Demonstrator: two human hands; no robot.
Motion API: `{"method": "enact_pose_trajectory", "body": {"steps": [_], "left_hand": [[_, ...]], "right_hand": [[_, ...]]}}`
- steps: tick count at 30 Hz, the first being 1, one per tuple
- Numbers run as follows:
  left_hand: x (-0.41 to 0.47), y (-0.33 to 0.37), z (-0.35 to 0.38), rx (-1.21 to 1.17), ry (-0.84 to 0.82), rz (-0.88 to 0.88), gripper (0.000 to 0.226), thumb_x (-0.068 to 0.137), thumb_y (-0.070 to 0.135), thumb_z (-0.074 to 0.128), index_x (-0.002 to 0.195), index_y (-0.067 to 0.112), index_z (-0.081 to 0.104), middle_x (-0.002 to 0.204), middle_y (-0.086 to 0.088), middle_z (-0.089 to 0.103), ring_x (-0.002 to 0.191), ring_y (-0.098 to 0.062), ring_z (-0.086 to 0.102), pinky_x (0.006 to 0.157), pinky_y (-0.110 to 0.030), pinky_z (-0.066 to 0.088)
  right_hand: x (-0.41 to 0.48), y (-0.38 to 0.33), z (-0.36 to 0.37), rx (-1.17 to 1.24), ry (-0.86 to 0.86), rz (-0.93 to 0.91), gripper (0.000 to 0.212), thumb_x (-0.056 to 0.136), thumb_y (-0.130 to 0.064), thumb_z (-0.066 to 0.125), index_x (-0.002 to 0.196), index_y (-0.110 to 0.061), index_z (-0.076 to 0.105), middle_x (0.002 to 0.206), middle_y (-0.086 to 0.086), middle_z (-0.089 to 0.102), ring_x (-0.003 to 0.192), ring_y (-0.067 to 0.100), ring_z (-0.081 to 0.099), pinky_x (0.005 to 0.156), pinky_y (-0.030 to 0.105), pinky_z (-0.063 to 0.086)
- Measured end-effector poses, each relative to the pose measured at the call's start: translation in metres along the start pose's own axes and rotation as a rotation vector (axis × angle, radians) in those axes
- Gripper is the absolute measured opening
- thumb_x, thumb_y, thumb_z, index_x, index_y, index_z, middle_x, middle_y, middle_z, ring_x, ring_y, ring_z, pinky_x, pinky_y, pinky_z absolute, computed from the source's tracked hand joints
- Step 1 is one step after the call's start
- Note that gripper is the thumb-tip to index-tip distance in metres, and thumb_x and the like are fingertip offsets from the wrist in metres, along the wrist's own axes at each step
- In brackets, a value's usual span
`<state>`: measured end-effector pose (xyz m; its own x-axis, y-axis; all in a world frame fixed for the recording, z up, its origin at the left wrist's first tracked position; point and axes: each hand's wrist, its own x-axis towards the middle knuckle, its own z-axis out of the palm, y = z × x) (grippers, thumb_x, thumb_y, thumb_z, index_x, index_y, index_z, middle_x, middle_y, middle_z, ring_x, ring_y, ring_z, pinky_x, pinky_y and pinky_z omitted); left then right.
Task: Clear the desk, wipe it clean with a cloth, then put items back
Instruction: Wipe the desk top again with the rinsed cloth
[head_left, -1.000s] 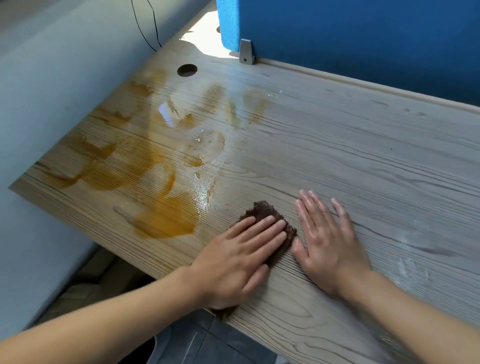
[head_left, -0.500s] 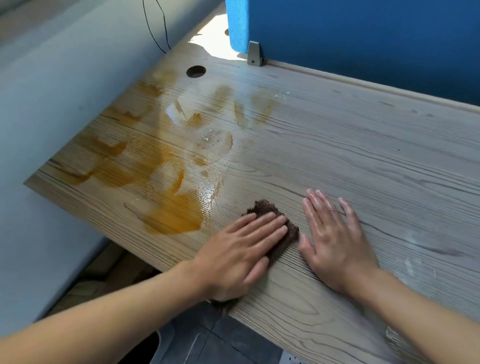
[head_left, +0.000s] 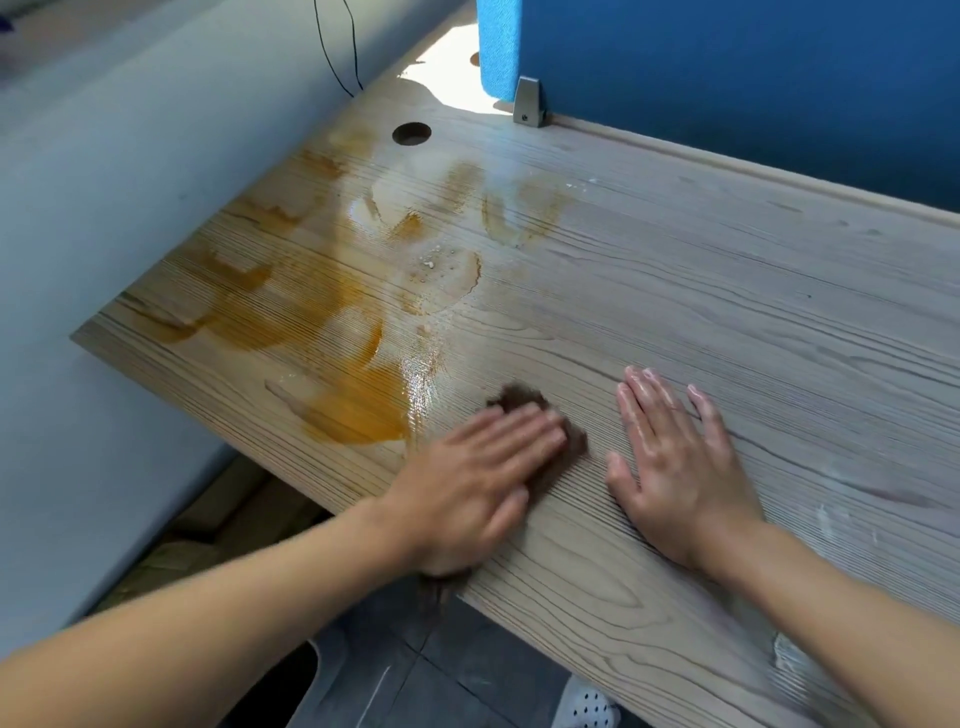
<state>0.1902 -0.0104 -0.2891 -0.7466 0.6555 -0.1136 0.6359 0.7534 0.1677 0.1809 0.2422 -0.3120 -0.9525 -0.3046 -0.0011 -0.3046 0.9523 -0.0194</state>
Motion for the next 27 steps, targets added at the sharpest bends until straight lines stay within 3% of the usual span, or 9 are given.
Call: {"method": "enact_pose_trajectory", "body": {"steps": [3,5,11,13,17,19,24,27], "left_hand": [[0.031,-0.03,-0.004,0.013,0.067,-0.362,0.066,0.099,0.048,0.005,0.159,0.023,-0.001,0.167,0.004,-0.005,0.151,-0.007,-0.014,0.125,-0.035,-0.001],[0.033,-0.023,0.001,0.012,0.083,-0.431,0.066,0.099,0.049,0.002,0.158,0.021,-0.006,0.166,0.003,-0.01,0.15,-0.009,-0.019,0.124,-0.035,-0.005],[-0.032,0.027,0.007,-0.016,0.03,-0.07,0.063,0.104,0.044,0.018,0.159,0.02,0.0,0.166,0.003,-0.007,0.151,-0.008,-0.015,0.123,-0.033,-0.007],[-0.016,0.003,0.003,-0.005,0.028,-0.118,0.063,0.103,0.044,0.015,0.159,0.021,0.0,0.166,0.005,-0.007,0.151,-0.007,-0.015,0.123,-0.031,-0.008],[0.027,-0.033,-0.006,0.009,0.075,-0.464,0.071,0.093,0.05,-0.004,0.158,0.021,-0.007,0.166,0.001,-0.009,0.15,-0.009,-0.017,0.124,-0.034,-0.006],[0.015,-0.018,-0.001,0.008,0.068,-0.423,0.07,0.095,0.05,-0.002,0.158,0.019,-0.006,0.166,0.001,-0.01,0.15,-0.01,-0.018,0.124,-0.035,-0.005],[-0.041,0.008,0.005,-0.015,0.016,-0.042,0.063,0.103,0.043,0.019,0.16,0.018,0.007,0.166,0.001,-0.001,0.152,-0.009,-0.01,0.124,-0.034,-0.002],[-0.017,-0.017,0.001,0.001,0.024,-0.134,0.064,0.102,0.044,0.015,0.16,0.021,0.002,0.166,0.005,-0.004,0.151,-0.006,-0.014,0.124,-0.032,-0.004]], "right_hand": [[-0.002,0.0,-0.001,0.005,0.0,0.004,0.074,0.094,-0.048,0.02,0.154,-0.006,0.027,0.164,0.007,0.019,0.152,0.018,0.013,0.122,0.052,0.013],[-0.001,0.001,-0.001,0.007,-0.003,0.006,0.074,0.094,-0.048,0.02,0.155,-0.006,0.026,0.164,0.006,0.017,0.153,0.018,0.012,0.122,0.05,0.011],[-0.001,-0.004,-0.006,-0.04,-0.001,0.007,0.071,0.093,-0.044,0.026,0.15,-0.002,0.037,0.161,0.011,0.028,0.15,0.022,0.023,0.12,0.055,0.013],[0.001,-0.008,-0.012,-0.086,0.023,-0.037,0.068,0.091,-0.039,0.029,0.145,0.0,0.044,0.156,0.015,0.037,0.147,0.026,0.032,0.118,0.059,0.017],[0.006,-0.039,-0.016,0.048,0.085,-0.002,0.065,0.09,-0.038,0.031,0.143,-0.007,0.049,0.151,0.011,0.045,0.143,0.025,0.039,0.116,0.056,0.026],[0.009,-0.052,-0.01,0.098,0.063,0.044,0.068,0.092,-0.041,0.026,0.149,-0.006,0.041,0.157,0.01,0.037,0.147,0.022,0.03,0.119,0.053,0.021],[0.009,-0.057,0.0,0.075,0.057,0.063,0.069,0.093,-0.042,0.025,0.15,-0.004,0.038,0.159,0.012,0.032,0.15,0.023,0.024,0.121,0.053,0.017],[0.012,-0.057,-0.001,0.073,0.057,0.065,0.069,0.093,-0.04,0.026,0.15,-0.003,0.038,0.159,0.013,0.032,0.149,0.024,0.025,0.12,0.053,0.018]]}}
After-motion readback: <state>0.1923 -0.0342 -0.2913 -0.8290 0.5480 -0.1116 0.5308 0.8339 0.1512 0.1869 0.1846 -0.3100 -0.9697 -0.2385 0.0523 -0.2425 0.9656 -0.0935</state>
